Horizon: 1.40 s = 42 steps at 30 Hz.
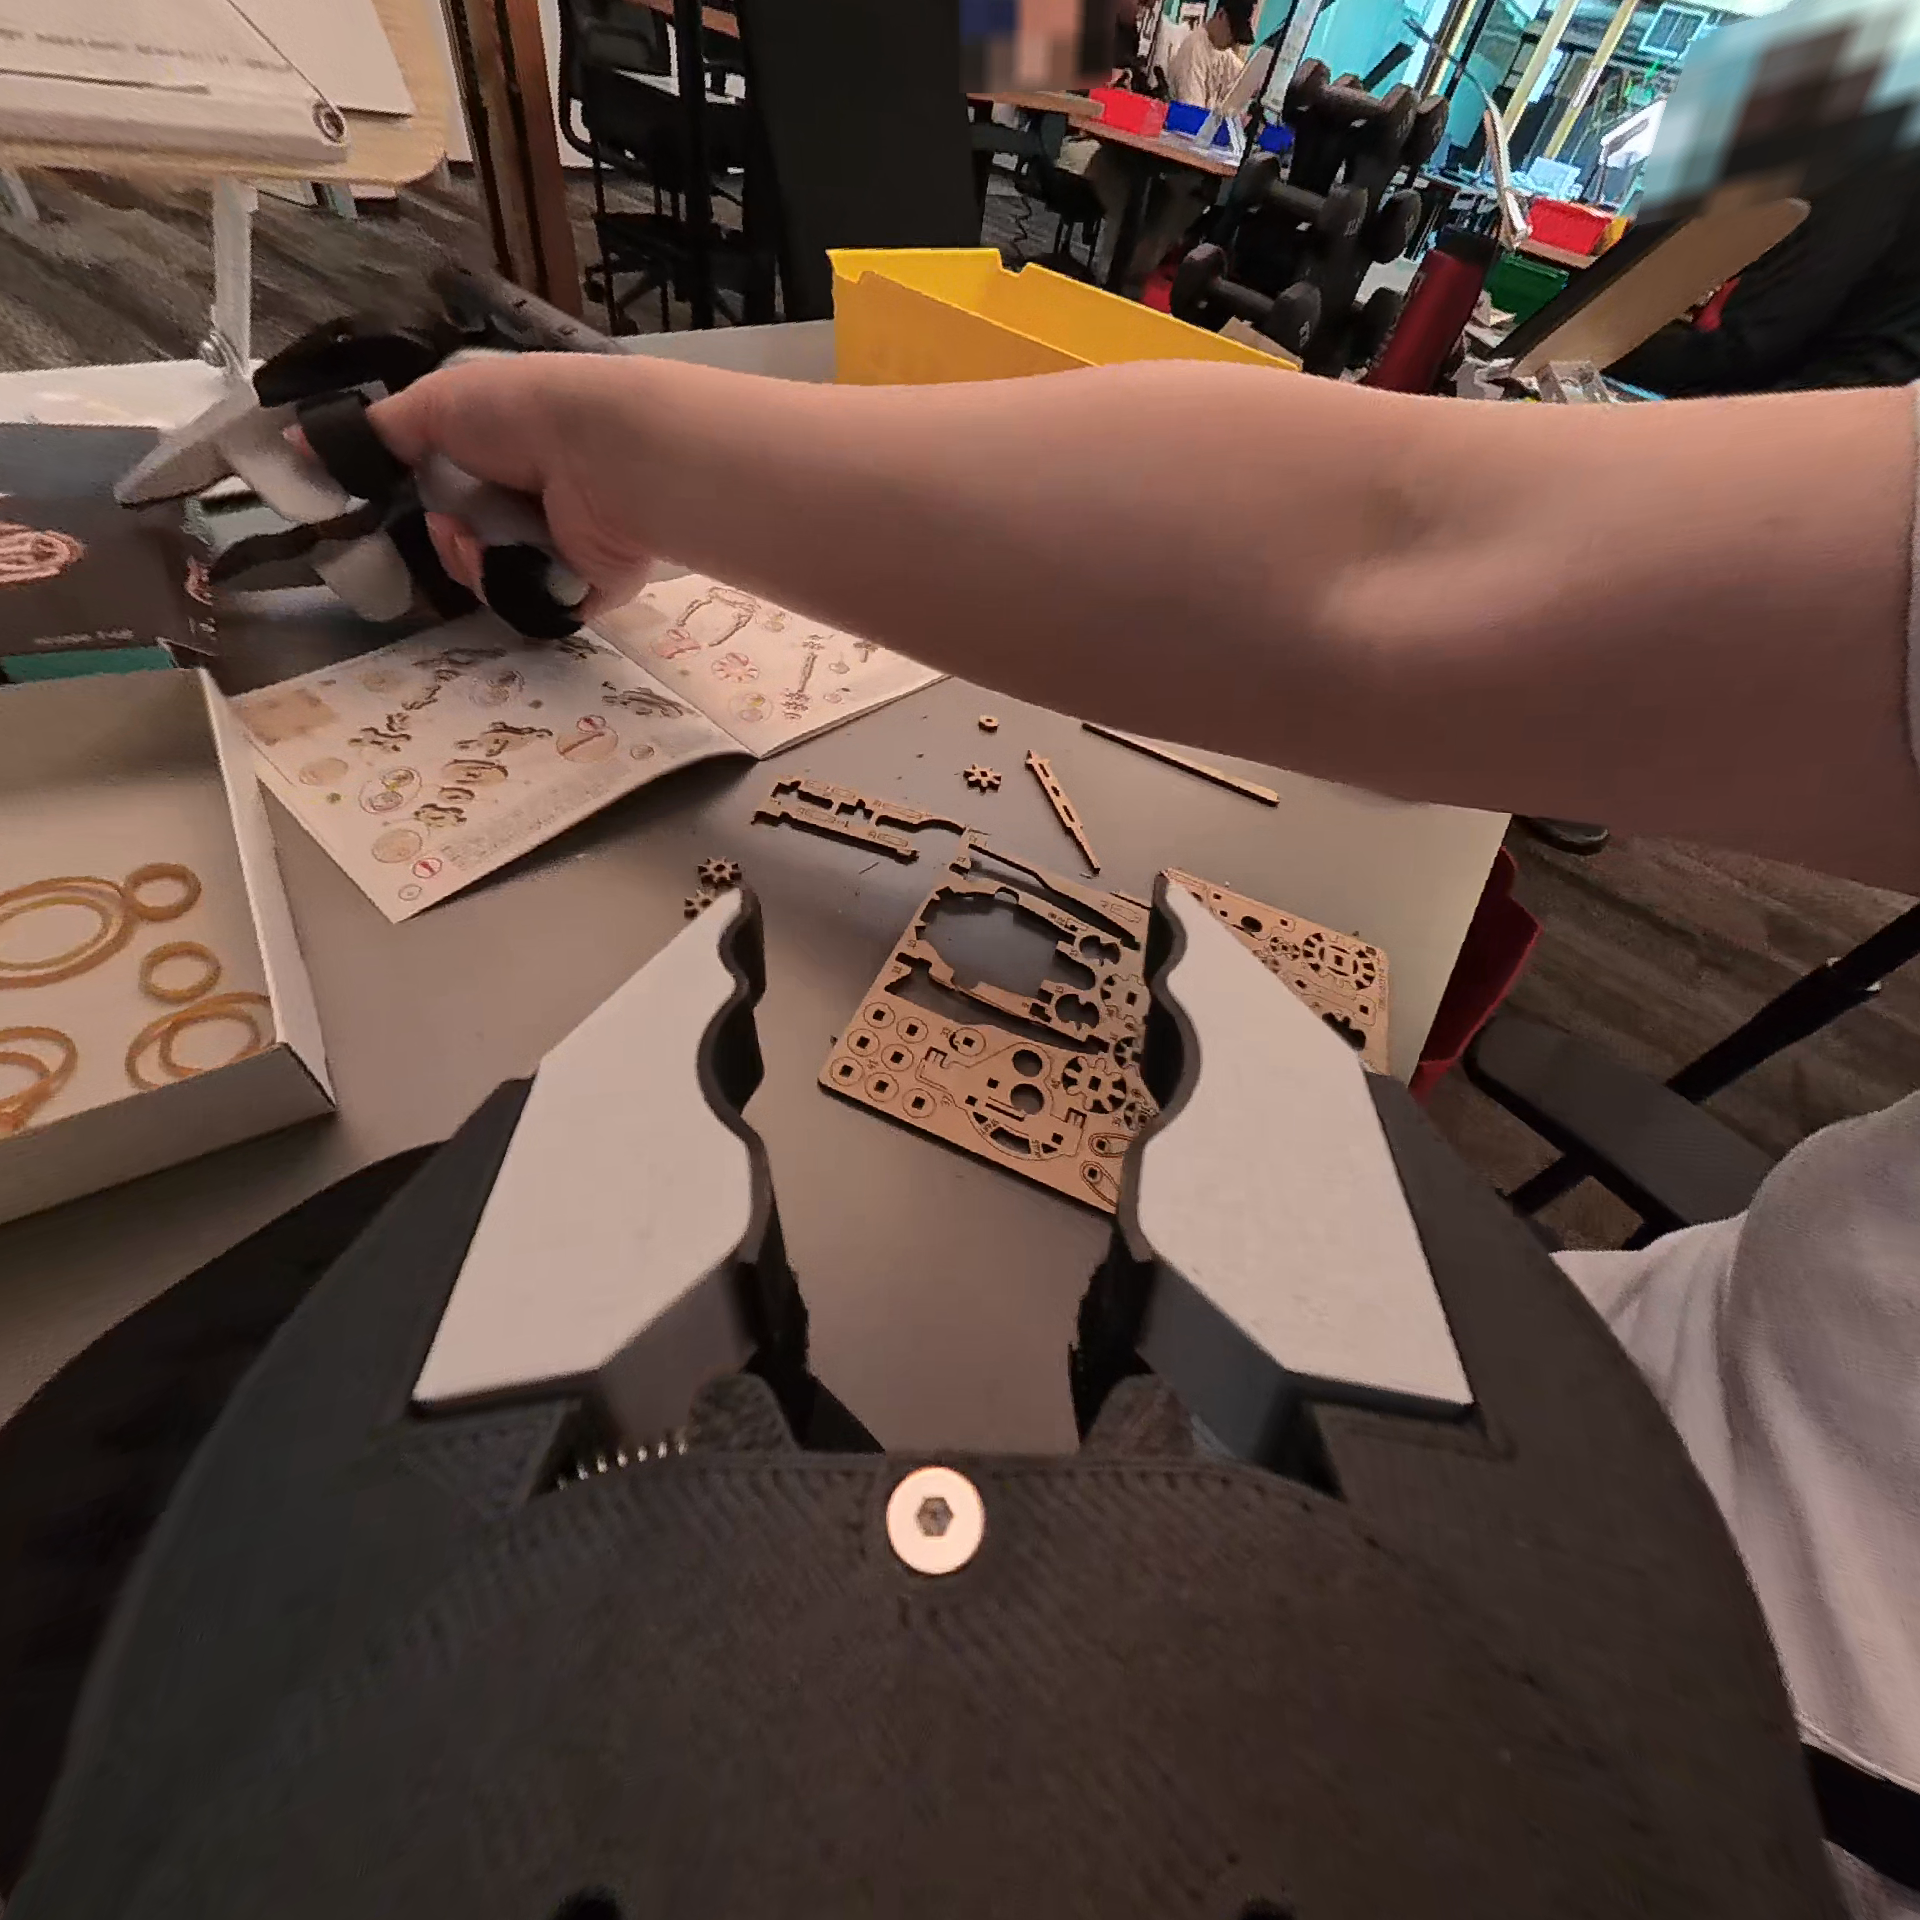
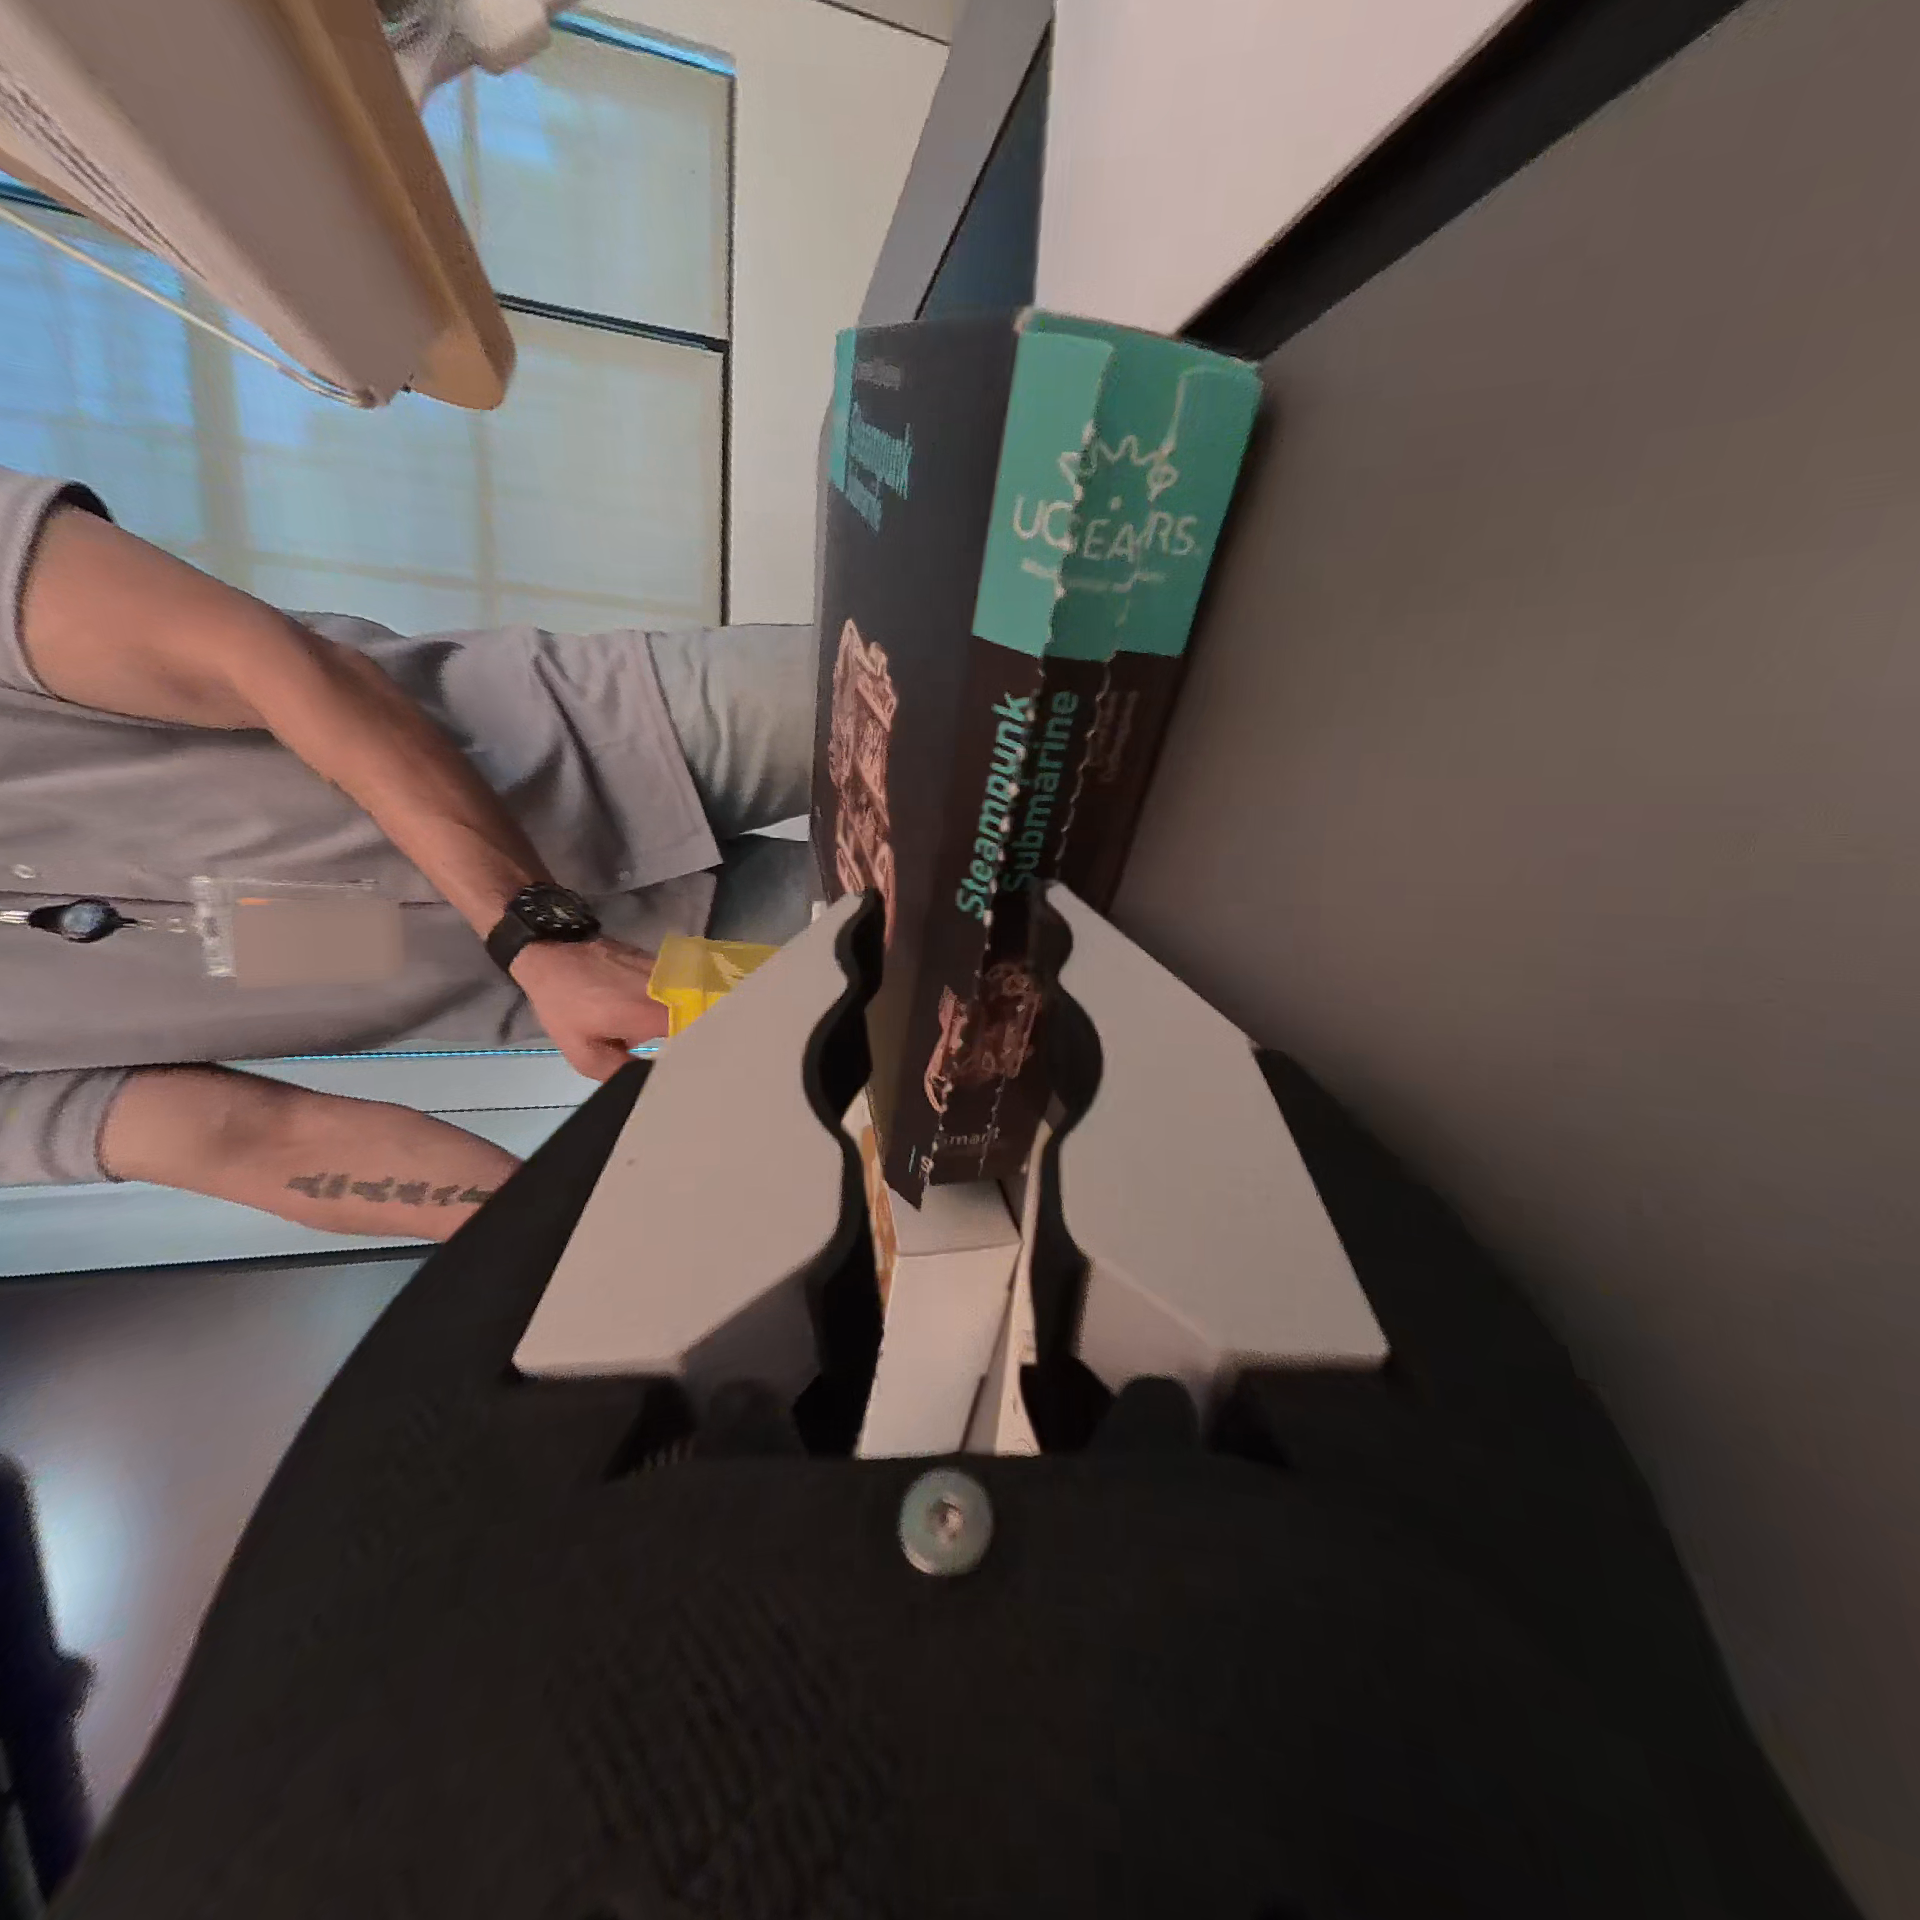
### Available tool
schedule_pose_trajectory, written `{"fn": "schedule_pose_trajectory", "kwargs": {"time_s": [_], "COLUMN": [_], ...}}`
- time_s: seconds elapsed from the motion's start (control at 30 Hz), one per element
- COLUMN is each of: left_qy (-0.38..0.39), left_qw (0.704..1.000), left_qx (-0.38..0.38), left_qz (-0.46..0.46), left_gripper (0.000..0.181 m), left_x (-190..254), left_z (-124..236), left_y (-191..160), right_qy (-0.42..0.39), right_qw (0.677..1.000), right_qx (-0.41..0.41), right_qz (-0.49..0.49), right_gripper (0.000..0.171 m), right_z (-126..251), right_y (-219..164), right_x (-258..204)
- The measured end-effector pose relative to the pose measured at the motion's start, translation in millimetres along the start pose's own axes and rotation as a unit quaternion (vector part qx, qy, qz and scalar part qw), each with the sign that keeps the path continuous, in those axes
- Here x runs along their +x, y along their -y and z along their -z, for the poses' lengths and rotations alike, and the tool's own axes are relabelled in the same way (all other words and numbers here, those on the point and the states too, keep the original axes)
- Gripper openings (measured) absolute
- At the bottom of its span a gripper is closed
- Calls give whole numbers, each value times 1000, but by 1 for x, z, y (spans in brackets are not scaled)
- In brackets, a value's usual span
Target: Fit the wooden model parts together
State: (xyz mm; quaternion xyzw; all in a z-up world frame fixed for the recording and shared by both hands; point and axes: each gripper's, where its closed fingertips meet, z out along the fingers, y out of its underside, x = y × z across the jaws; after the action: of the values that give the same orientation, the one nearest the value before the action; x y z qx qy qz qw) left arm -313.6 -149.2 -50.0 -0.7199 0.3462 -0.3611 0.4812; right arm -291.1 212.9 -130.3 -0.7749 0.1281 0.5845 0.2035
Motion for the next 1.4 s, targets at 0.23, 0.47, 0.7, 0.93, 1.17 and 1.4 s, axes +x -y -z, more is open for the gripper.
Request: {"fn": "schedule_pose_trajectory", "kwargs": {"time_s": [0.23,0.47,0.7,0.93,1.17,1.4], "left_qy": [3,-3,-14,-24,-30,-32], "left_qw": [1000,1000,1000,1000,999,999], "left_qx": [-3,-6,-3,-6,-12,-17], "left_qz": [1,13,23,19,19,29], "left_gripper": [73,72,72,71,71,71], "left_x": [0,0,5,14,18,18], "left_z": [7,10,7,2,-4,-5], "left_y": [-4,-9,-10,-7,-10,-15], "right_qy": [12,44,6,-22,-43,-124], "right_qw": [999,992,971,935,861,761], "right_qx": [-13,14,-9,-64,-75,-50], "right_qz": [45,121,238,348,502,635], "right_gripper": [2,0,0,0,0,0], "right_z": [-6,13,37,42,36,35], "right_y": [-6,-3,-8,-26,-40,-20], "right_x": [-9,-37,-46,-56,-70,-62]}}
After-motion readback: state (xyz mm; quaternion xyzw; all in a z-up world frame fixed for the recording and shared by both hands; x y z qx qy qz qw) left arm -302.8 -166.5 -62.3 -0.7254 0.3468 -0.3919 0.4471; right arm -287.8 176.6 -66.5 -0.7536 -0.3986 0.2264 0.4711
